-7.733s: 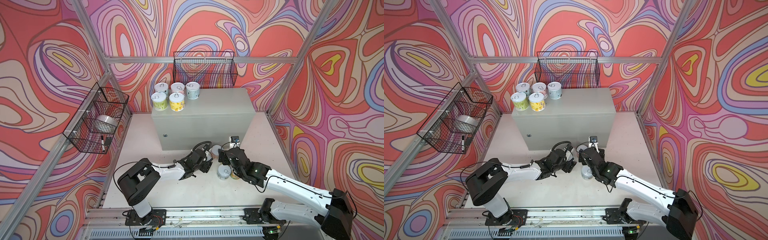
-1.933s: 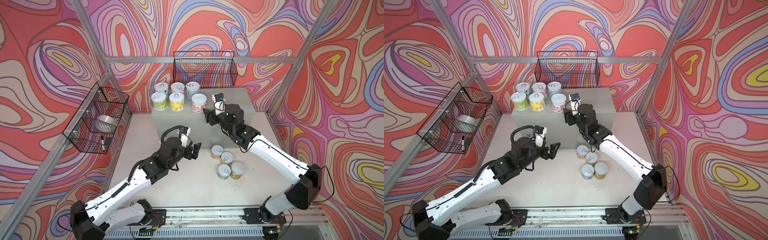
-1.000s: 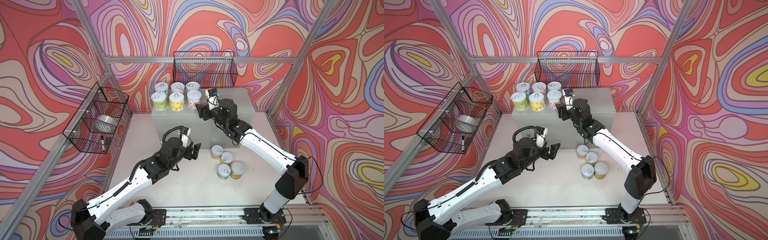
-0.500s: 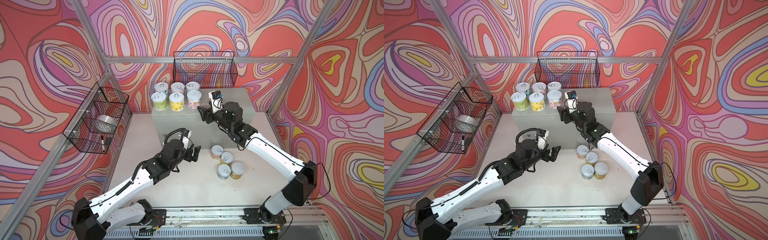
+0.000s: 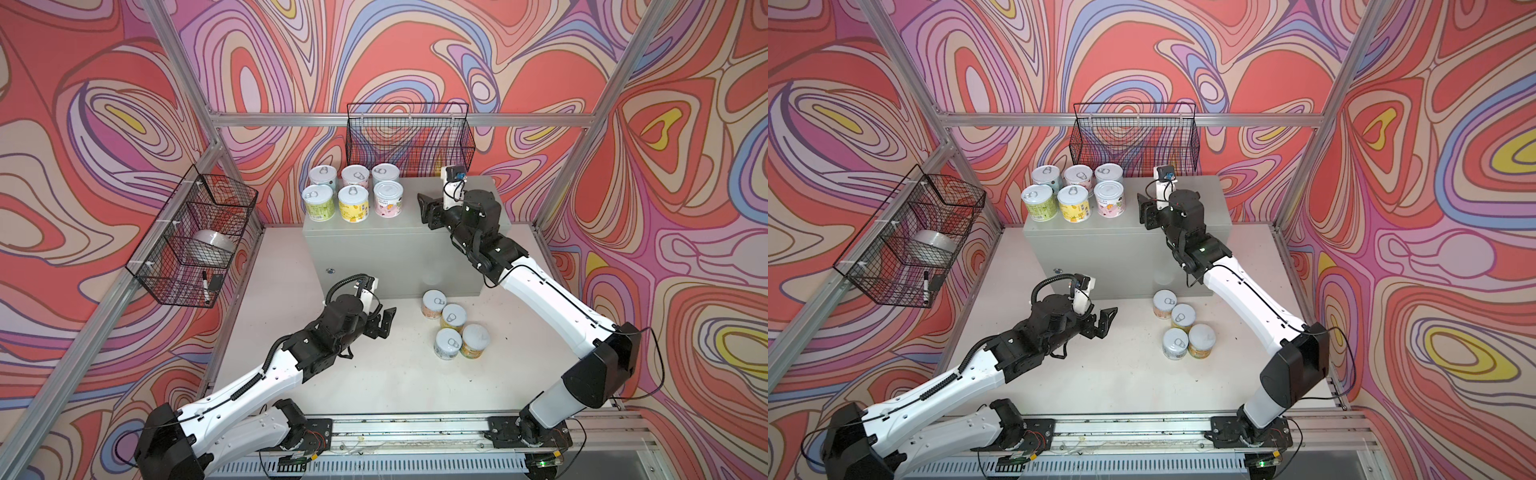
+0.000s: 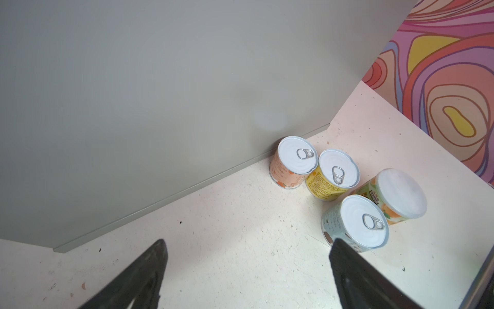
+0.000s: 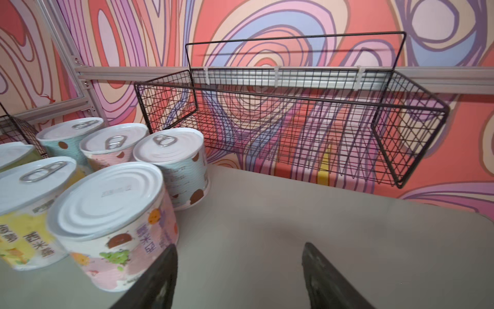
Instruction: Place and organize the canned foods onto the counter
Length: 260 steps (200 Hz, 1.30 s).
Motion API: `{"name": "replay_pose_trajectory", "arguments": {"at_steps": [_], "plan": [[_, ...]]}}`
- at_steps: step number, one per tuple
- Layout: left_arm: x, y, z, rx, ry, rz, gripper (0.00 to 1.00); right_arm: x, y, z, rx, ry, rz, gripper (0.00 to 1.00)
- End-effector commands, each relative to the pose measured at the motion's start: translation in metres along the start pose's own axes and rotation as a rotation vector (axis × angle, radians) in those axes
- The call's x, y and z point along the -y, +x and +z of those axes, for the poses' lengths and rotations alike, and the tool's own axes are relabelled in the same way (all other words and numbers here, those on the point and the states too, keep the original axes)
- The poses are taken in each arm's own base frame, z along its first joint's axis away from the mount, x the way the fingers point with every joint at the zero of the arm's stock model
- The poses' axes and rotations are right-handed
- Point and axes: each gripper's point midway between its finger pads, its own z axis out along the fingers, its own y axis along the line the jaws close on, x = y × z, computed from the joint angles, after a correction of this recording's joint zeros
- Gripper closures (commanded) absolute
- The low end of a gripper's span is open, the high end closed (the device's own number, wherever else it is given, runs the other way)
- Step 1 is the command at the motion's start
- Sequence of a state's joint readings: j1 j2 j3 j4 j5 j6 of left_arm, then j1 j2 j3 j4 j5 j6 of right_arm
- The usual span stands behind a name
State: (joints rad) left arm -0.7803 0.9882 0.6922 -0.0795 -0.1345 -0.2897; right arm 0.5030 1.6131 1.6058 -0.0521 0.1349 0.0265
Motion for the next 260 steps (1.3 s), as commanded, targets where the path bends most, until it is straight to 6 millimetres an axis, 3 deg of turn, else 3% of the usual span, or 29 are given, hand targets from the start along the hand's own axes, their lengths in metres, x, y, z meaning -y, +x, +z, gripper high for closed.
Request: {"name": "replay_pose_trajectory", "arguments": {"at_steps": [1,19,96,116,120,131,260], "plan": [[0.006,-0.01,-0.005,0.061,0.038,-0.03,0.04,0.009,0.005,0.014,0.002,-0.064,-0.001,0.24],[0.005,-0.009,-0.005,0.063,0.034,-0.03,0.05,0.014,0.009,0.021,-0.013,-0.084,0.015,0.24],[0.002,-0.005,0.0,0.053,0.012,-0.029,0.05,-0.003,0.022,0.041,-0.036,-0.176,0.048,0.25],[0.0,-0.004,0.001,0.054,0.006,-0.031,0.05,-0.011,0.013,0.041,-0.024,-0.222,0.047,0.25],[0.0,-0.003,0.001,0.052,0.005,-0.031,0.05,-0.012,0.026,0.049,-0.05,-0.229,0.048,0.25],[-0.001,-0.002,0.002,0.047,0.001,-0.031,0.05,-0.014,0.027,0.052,-0.055,-0.244,0.051,0.25],[-0.007,0.002,0.004,0.051,-0.032,-0.027,0.05,-0.055,0.029,0.056,-0.069,-0.393,0.02,0.25]]}}
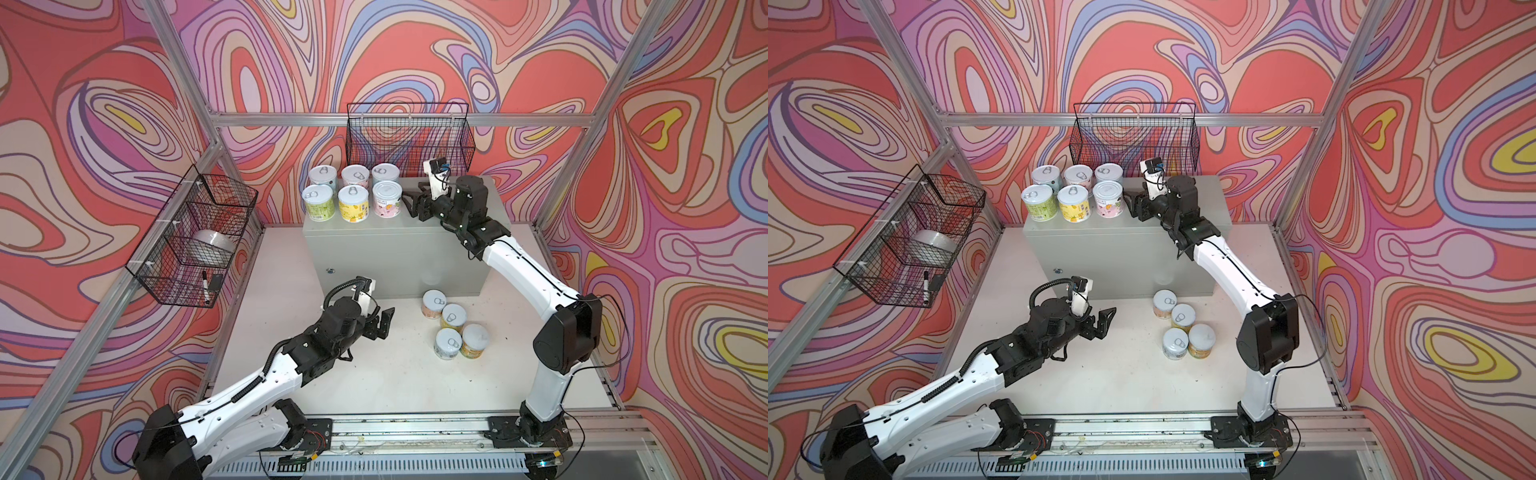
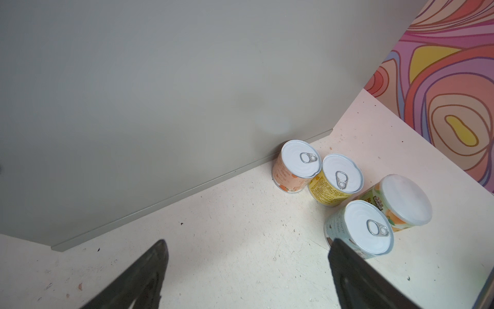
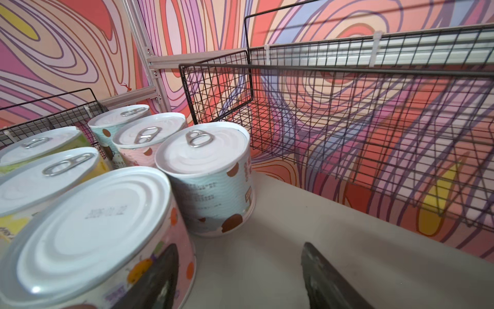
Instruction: Place and organize the canned foods onto the counter
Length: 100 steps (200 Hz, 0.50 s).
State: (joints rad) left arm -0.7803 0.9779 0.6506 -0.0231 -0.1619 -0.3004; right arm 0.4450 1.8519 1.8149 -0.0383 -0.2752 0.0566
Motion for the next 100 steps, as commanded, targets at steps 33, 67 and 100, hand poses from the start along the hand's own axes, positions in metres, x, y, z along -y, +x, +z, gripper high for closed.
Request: {"name": "replay_pose_trajectory", "arguments": {"at_steps": [33,67,100], "plan": [[-0.006,0.002,0.007,0.006,-0.041,-0.009,0.01,0.021,0.008,0.002,-0.03,0.157,-0.004,0.25],[-0.012,-0.006,0.007,0.037,-0.087,-0.016,0.0,0.041,-0.015,-0.027,0.022,0.323,-0.025,0.24],[-0.008,-0.009,0.014,0.061,-0.067,-0.005,0.0,0.035,-0.046,-0.078,0.066,0.4,-0.057,0.24]]}}
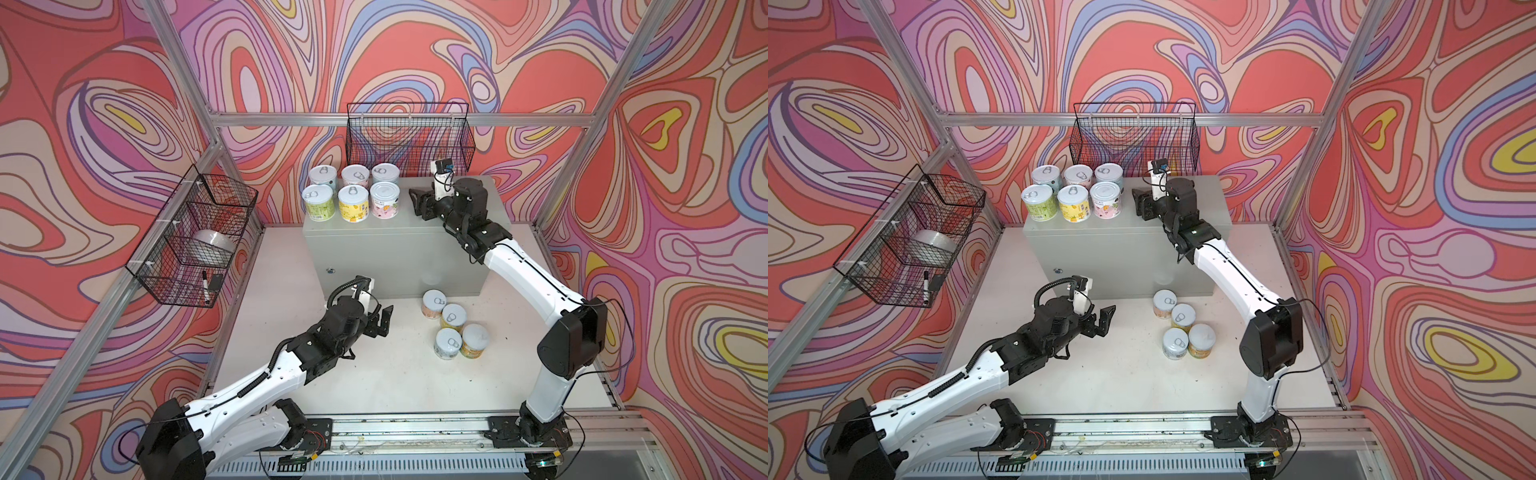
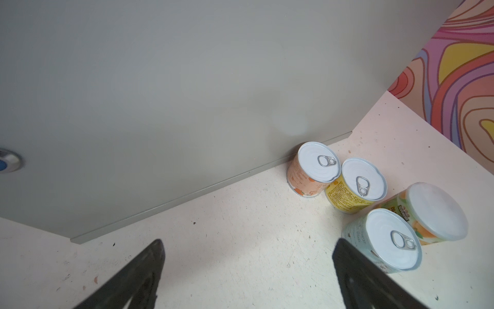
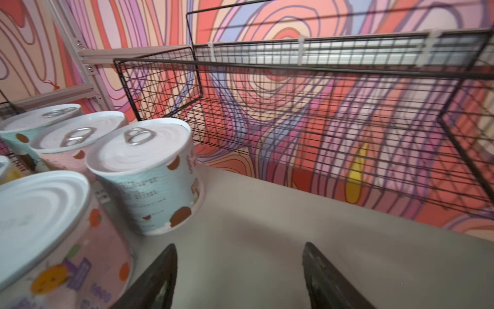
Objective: Place and organize the canned foods onto the counter
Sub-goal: 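Lower the right gripper down to the can cluster on the table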
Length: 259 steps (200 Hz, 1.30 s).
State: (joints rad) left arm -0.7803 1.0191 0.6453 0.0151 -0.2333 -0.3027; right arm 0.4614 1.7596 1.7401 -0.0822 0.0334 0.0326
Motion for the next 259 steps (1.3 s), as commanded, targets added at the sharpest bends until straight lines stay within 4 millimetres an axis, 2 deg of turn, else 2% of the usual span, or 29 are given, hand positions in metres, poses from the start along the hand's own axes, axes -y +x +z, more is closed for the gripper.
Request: {"name": "replay_pose_trajectory", "arguments": {"at_steps": [1,32,55,90,99,123,170,183,209,259], "plan": [[0.004,-0.009,0.005,0.047,0.004,-0.007,0.0,0.014,-0.041,-0.048,0.074,0.111,-0.025,0.24],[0.014,0.0,0.018,0.04,0.055,0.016,0.0,0.009,-0.033,-0.09,0.043,0.158,-0.046,0.24],[0.018,0.003,0.025,0.06,0.078,0.025,0.0,-0.007,-0.023,-0.12,0.033,0.188,-0.072,0.24],[0.017,0.004,0.028,0.022,0.059,0.002,0.0,-0.027,0.011,-0.157,-0.016,0.144,-0.014,0.24],[0.02,0.002,0.026,0.002,0.069,0.0,0.0,-0.035,0.027,-0.166,-0.044,0.129,0.003,0.23],[0.043,-0.004,0.018,0.03,0.21,0.016,0.0,-0.051,0.072,-0.183,-0.105,0.097,0.044,0.2],[0.037,0.0,0.02,0.03,0.182,0.001,0.0,-0.081,0.158,-0.217,-0.094,0.099,-0.017,0.15],[0.037,0.001,0.019,0.029,0.184,-0.002,0.0,-0.09,0.172,-0.227,-0.068,0.09,-0.029,0.15],[0.031,0.005,0.018,0.023,0.159,-0.001,0.0,-0.085,0.196,-0.242,-0.086,0.121,0.002,0.15],[0.025,0.011,0.017,0.025,0.138,-0.015,0.0,-0.073,0.266,-0.251,-0.266,0.151,0.101,0.09]]}}
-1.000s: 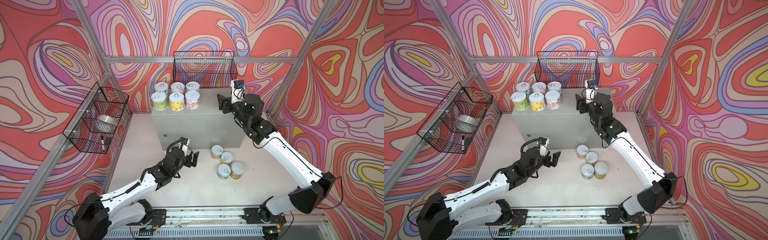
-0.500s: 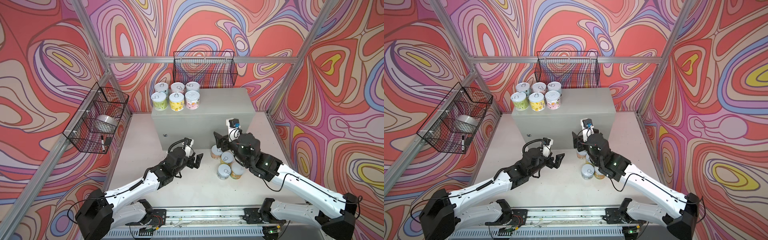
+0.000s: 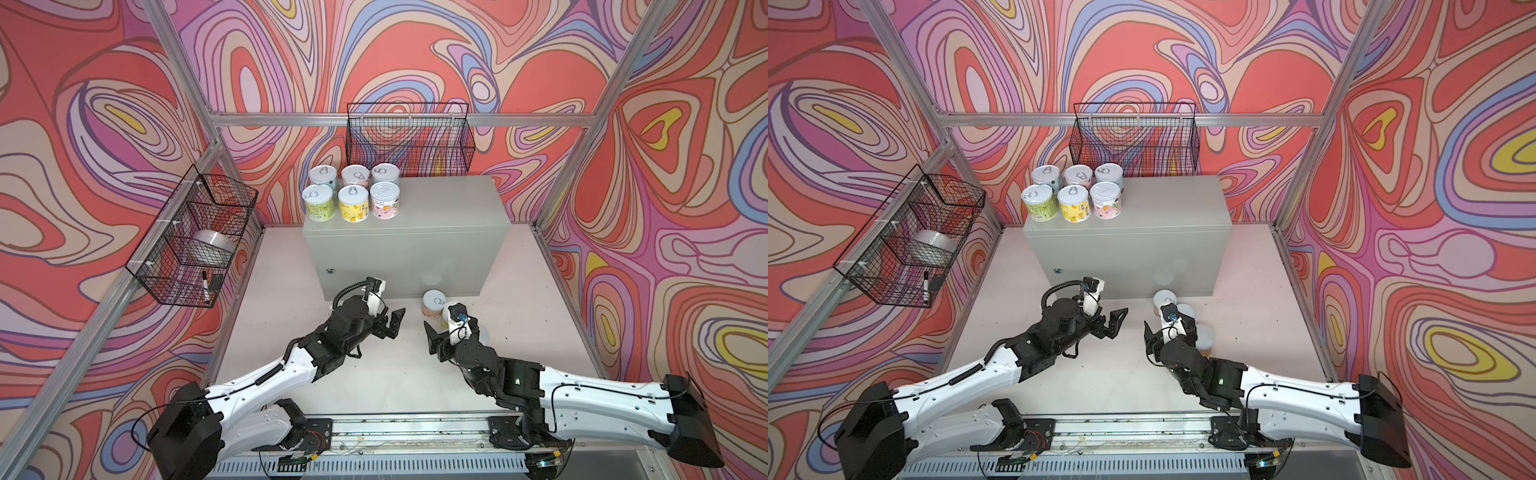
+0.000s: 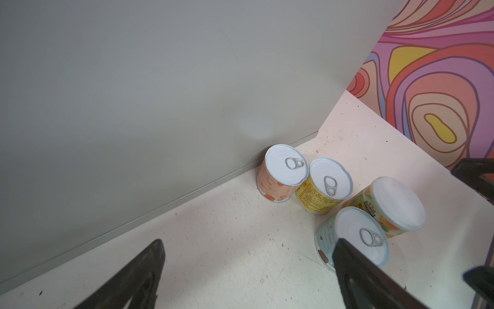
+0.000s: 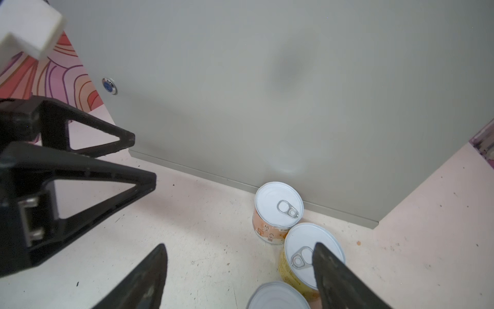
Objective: Place and organize the canned foods onto the counter
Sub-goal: 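Lower the right gripper down to the can cluster on the table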
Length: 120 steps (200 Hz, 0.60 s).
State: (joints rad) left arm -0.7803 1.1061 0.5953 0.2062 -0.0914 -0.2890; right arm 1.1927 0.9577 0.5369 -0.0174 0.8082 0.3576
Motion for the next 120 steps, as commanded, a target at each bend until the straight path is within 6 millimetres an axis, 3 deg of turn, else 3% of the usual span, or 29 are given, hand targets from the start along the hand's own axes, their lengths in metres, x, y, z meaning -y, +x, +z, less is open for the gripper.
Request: {"name": "replay_pose_trajectory", "arguments": {"at_steps": [1,59,120], "plan": [[-0.003,0.001,-0.002,0.017,-0.013,-0.017,0.0,0.013,0.035,-0.001,-0.083,0.041,0.083,0.09],[0.0,0.007,0.007,0.003,0.0,-0.012,0.0,0.034,0.081,-0.018,-0.248,0.064,0.214,0.08],[0.0,0.013,0.011,0.003,0.009,-0.028,0.0,0.015,0.112,-0.016,-0.373,-0.005,0.228,0.14]]}}
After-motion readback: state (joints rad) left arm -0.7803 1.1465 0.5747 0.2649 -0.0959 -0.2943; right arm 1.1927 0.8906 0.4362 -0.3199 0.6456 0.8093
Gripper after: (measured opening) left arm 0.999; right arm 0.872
